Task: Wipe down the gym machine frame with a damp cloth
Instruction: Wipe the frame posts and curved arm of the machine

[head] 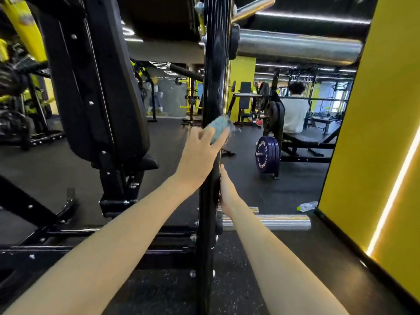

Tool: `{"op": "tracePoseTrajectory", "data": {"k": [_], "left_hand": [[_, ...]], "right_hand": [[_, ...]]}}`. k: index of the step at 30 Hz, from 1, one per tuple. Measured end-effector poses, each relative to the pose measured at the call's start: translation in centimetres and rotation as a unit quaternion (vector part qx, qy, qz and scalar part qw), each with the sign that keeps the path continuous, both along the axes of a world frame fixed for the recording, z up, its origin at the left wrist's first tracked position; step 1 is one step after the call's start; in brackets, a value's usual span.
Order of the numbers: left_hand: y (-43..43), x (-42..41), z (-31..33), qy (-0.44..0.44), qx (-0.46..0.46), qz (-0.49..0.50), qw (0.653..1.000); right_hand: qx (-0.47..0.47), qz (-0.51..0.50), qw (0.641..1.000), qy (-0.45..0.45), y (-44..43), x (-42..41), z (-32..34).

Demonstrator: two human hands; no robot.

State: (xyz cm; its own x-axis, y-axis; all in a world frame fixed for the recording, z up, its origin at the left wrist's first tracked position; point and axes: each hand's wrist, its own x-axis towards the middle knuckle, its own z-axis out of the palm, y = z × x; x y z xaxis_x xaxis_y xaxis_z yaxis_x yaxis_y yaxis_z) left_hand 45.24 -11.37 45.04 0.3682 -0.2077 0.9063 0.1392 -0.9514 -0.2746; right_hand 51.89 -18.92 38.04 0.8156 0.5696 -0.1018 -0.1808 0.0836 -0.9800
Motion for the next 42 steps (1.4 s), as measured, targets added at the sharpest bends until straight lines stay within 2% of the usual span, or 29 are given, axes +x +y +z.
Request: {"op": "tracePoseTrajectory", "data": {"k": [2,4,5,8,10,12,14,18,20,23,26,29,31,33,35,36,40,42], "left_hand": [[1.4,-1.0,-2.0,0.057,0.113,-0.026,0.992],[2.1,-1.5,-0.3,0.072,0.154,-0.026,0.985],[2.0,-1.4,1.5,0.057,0.139,-0.019,0.989],[1.0,-0.6,8.4,-0.006,0.007,-0.033,0.999],[0.8,-0.6,11.5,0.016,-0.035,-0.043,0.998],[1.1,-0.7,11.6,0.021,-0.040,-0.065,0.997],[1.9,-0.9,8.6,0.043,-0.009,-0.078,0.996],[4.1,-2.7,-0.2,0.183,0.167,-0.094,0.964],[4.2,-3.3,-1.3,0.196,0.181,-0.083,0.960],[2.6,-2.1,0.9,0.110,0.115,-0.076,0.984],[2.3,-1.3,0.8,0.065,0.031,-0.087,0.994],[3.3,-1.1,-5.9,0.061,0.008,-0.130,0.990],[3.8,-1.6,-12.2,0.103,0.030,-0.143,0.984],[3.6,-2.2,-17.3,0.165,0.049,-0.138,0.975],[3.1,-2.5,-19.0,0.179,0.047,-0.133,0.974],[2.7,-2.4,-18.7,0.173,0.046,-0.134,0.975],[1.3,-1.7,-15.4,0.083,-0.034,-0.130,0.987],[1.0,-1.4,-15.8,0.070,-0.068,-0.135,0.986]], "right_hand": [[0.004,-0.001,1.000,-0.009,-0.1,0.1,0.1],[-0.004,0.004,1.000,-0.006,-0.1,0.5,0.2],[-0.009,0.010,1.000,0.001,-0.2,0.6,0.1],[-0.008,0.024,1.000,0.004,-0.6,0.6,0.2],[0.000,0.027,1.000,0.008,-0.7,0.8,0.0],[0.004,0.024,1.000,0.007,-0.7,0.6,0.2],[0.006,0.025,1.000,0.005,-0.4,0.4,0.2],[0.031,0.028,0.999,0.001,-0.9,-0.2,0.5],[0.036,0.042,0.998,0.002,-1.3,-0.2,0.8],[0.044,0.055,0.998,0.003,-1.7,0.2,1.1],[0.033,0.060,0.997,-0.023,-1.5,0.9,0.5],[0.067,0.078,0.994,-0.038,-2.0,1.4,-0.6],[0.109,0.059,0.992,-0.034,-2.8,1.0,-1.5],[0.122,-0.046,0.991,-0.020,-3.7,0.2,-3.0],[0.066,-0.181,0.981,-0.031,-4.7,-0.6,-5.0],[0.035,-0.214,0.975,-0.043,-5.1,-1.0,-6.1],[-0.061,-0.186,0.977,-0.088,-5.2,-1.8,-11.0],[-0.098,-0.171,0.975,-0.105,-5.0,-2.3,-12.8]]}}
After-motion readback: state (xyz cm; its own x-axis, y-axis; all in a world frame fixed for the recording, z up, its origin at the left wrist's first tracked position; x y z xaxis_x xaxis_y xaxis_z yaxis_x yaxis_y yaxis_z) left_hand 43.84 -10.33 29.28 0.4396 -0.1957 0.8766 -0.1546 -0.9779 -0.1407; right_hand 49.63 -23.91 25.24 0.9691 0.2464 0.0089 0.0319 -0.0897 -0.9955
